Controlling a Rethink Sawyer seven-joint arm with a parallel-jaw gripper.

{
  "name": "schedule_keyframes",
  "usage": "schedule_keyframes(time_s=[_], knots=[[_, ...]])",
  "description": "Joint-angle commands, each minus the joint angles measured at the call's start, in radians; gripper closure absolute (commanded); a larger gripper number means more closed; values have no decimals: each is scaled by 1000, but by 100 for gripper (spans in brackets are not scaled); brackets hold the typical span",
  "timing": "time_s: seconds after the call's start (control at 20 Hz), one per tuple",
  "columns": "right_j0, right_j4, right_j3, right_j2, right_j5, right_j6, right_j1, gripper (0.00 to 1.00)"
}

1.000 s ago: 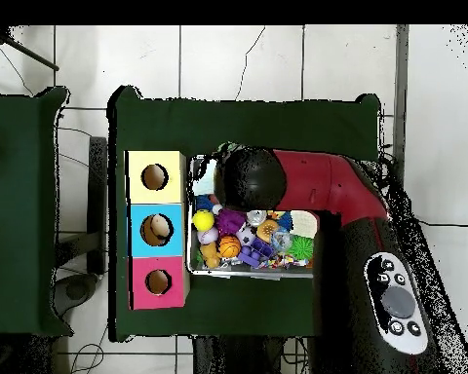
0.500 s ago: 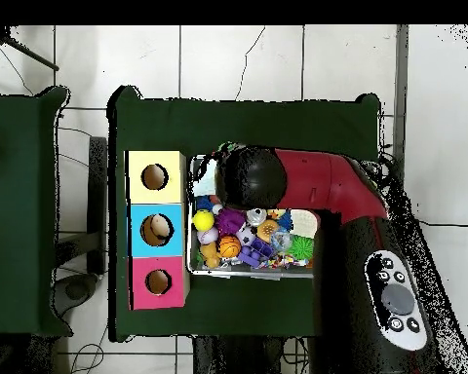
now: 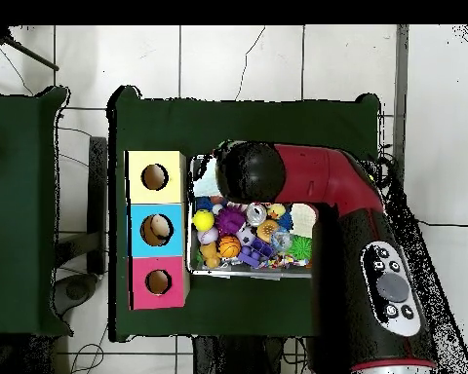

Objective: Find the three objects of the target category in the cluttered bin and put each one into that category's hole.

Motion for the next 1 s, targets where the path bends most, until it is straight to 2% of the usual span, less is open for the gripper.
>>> schedule_keyframes(time_s=[0.05, 0.35, 0.7, 1.0], knots=[[24, 20, -114, -8, 170, 93, 61, 100], [38, 24, -139, -9, 167, 101, 68, 100], [27, 34, -18, -8, 87, 101, 4, 100], [43, 44, 70, -15, 61, 124, -63, 100]])
